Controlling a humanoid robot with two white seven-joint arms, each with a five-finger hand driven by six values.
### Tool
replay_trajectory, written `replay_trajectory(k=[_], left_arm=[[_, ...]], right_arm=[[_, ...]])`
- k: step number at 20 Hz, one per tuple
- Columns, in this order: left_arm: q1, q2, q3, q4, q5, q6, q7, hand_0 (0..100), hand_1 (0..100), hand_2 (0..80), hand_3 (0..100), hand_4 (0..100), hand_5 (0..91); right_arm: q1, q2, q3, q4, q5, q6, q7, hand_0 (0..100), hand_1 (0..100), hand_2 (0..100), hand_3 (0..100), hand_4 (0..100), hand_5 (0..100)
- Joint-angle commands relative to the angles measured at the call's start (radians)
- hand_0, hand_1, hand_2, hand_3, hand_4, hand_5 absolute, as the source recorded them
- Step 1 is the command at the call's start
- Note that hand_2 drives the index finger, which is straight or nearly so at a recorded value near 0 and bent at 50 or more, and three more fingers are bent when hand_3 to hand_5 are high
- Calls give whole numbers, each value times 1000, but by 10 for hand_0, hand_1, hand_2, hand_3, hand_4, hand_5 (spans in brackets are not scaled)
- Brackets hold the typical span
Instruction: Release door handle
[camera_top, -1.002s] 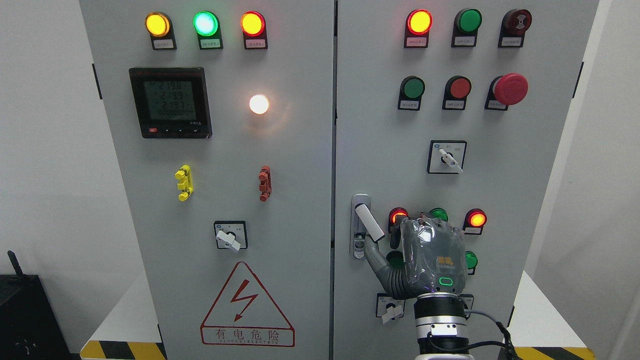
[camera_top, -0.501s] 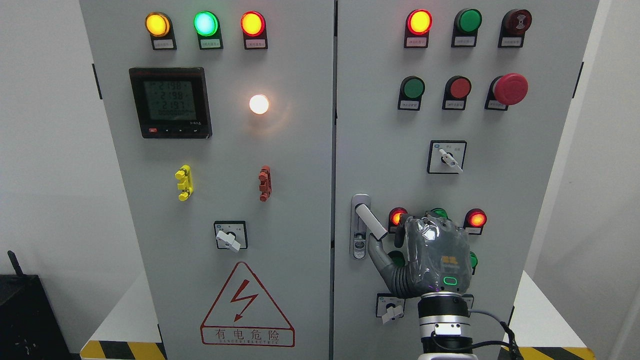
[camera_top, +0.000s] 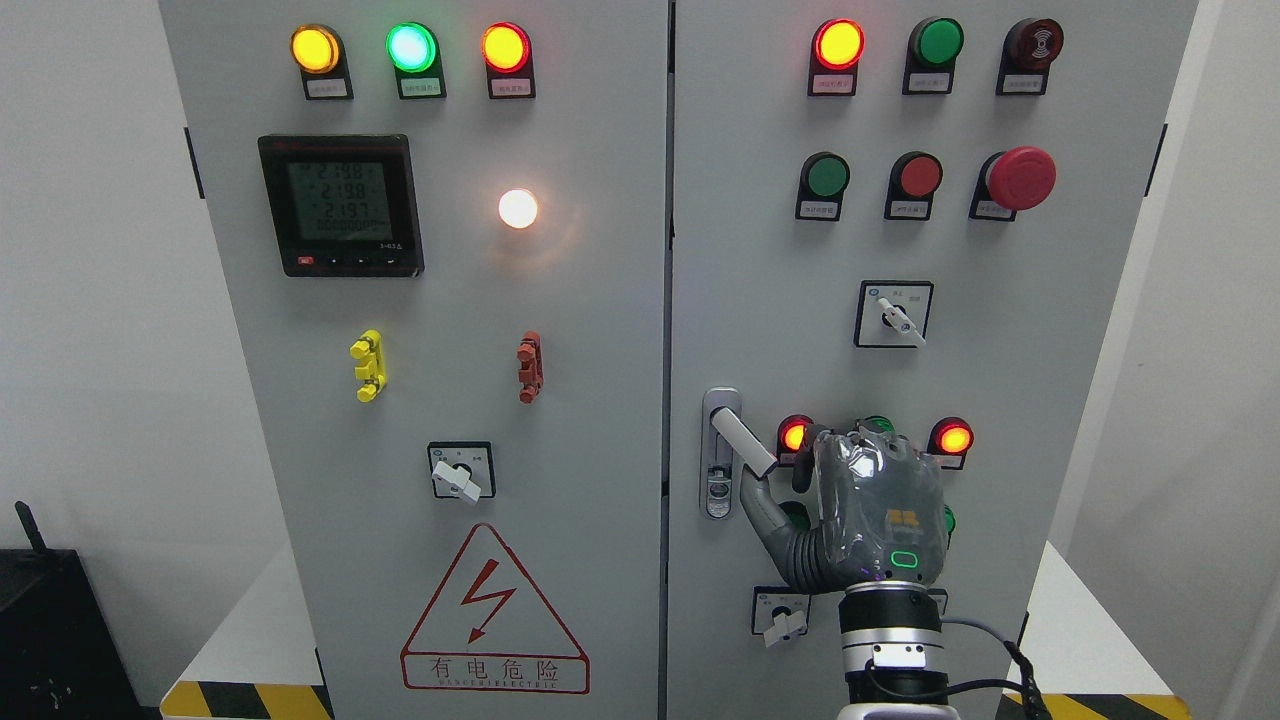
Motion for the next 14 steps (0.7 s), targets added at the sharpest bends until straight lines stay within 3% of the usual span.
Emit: replay_trajectory(k=[1, 14], left_arm=[[0, 0, 0, 0, 0, 1, -1, 0, 0, 45, 106, 4, 0], [0, 0, 0, 0, 0, 1, -1, 0, 0, 46, 106, 4, 0]], right_arm=[[0, 1, -4, 0, 0, -1, 1, 445, 420, 756, 949, 717, 649], [-6, -1, -13, -14, -2, -4, 6, 453, 419, 756, 951, 717, 654]])
